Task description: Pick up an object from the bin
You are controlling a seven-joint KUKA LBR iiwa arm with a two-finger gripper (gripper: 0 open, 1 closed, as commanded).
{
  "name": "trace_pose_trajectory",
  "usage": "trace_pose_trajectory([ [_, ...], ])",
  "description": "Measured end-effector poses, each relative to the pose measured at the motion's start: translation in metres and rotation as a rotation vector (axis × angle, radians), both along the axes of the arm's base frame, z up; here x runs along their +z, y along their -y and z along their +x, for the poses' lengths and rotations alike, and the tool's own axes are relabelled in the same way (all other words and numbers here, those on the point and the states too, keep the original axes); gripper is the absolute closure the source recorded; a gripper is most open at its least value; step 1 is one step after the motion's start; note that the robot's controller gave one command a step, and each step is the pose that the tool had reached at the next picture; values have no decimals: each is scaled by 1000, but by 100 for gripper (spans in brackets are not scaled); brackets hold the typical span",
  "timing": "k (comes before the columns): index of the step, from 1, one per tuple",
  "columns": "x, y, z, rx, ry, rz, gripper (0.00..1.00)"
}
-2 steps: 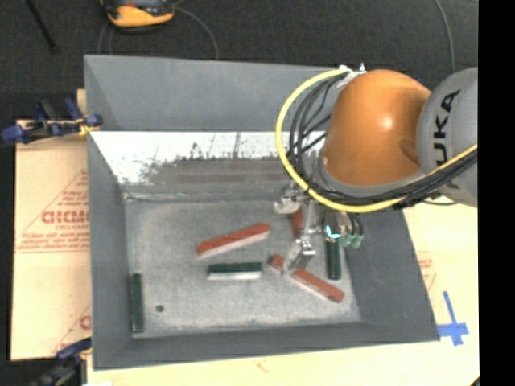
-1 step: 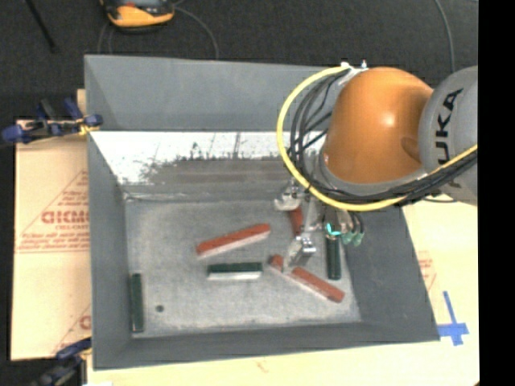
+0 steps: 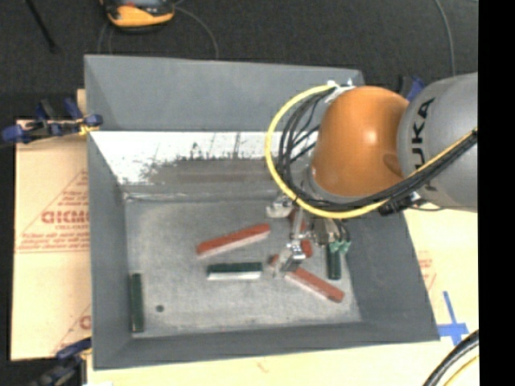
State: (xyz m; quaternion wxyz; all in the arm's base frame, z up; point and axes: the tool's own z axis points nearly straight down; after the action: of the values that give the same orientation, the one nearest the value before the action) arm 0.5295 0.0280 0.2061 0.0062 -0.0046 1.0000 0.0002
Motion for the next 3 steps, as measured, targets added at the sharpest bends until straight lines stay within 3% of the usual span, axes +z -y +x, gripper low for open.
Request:
trace_pose_trajectory([
  [1, -68, -3, 4, 16, -4, -1, 0],
  [2, -128, -13, -1, -23, -14, 1, 100],
  [3, -128, -13, -1, -24, -15, 2, 100],
])
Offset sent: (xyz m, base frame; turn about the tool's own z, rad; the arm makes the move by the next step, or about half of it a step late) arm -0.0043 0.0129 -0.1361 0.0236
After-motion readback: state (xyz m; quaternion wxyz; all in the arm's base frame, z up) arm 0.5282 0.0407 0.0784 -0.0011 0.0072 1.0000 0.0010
